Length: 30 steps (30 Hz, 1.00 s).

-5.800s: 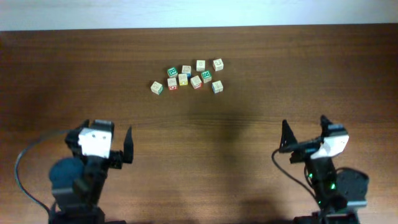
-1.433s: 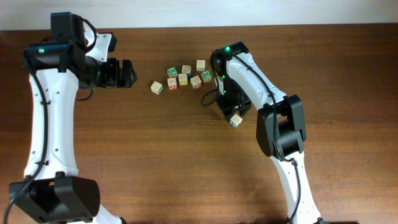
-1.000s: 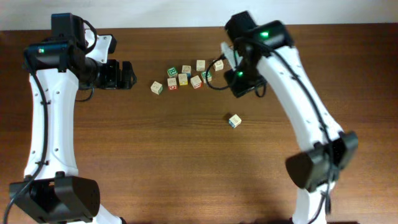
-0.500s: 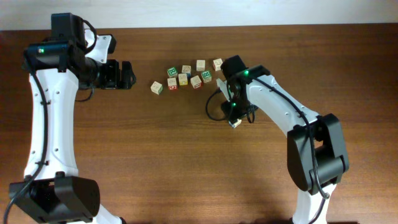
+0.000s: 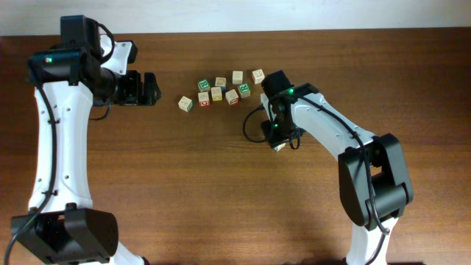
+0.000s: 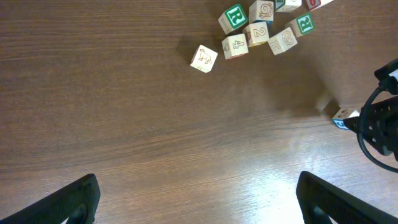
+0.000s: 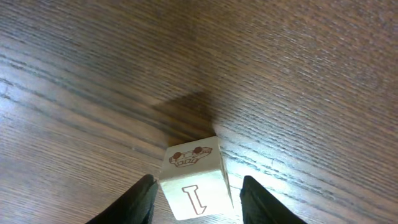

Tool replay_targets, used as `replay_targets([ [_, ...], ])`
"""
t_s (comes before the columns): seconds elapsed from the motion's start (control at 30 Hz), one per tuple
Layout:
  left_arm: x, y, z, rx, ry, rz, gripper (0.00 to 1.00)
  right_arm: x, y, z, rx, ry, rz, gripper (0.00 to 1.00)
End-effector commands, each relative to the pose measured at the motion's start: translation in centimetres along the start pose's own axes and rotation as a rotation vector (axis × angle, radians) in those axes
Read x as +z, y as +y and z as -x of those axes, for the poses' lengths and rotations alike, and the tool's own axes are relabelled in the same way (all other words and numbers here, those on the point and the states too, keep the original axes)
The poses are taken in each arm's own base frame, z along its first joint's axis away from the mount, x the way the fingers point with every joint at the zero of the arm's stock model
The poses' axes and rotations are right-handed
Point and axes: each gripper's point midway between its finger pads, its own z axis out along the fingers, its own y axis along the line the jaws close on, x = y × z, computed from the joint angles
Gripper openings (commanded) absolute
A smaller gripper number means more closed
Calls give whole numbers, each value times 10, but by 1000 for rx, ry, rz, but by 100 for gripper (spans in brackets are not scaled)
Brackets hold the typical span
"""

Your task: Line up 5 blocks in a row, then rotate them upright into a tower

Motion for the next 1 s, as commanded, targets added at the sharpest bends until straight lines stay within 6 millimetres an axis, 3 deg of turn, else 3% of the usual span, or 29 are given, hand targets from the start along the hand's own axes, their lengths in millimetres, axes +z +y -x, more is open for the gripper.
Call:
replay_targets([
  [0.0, -2, 2, 4, -14, -11, 2, 99, 9, -4, -7, -10, 29, -19, 45],
  [0.23, -2, 2, 4, -14, -11, 2, 99, 13, -5, -14, -96, 48, -18, 41],
  [0.37, -2, 2, 4, -14, -11, 2, 99, 13, -7, -14, 60, 45, -35, 34],
  [0.7, -2, 2, 4, -14, -11, 2, 99, 13, -7, -18, 400, 57, -44, 34],
  [0.9, -2, 2, 4, -15, -11, 2, 99, 13, -7, -21, 461, 68, -49, 34],
  [0.97, -2, 2, 4, -14, -11, 2, 99, 12, -7, -20, 460, 66, -48, 48],
])
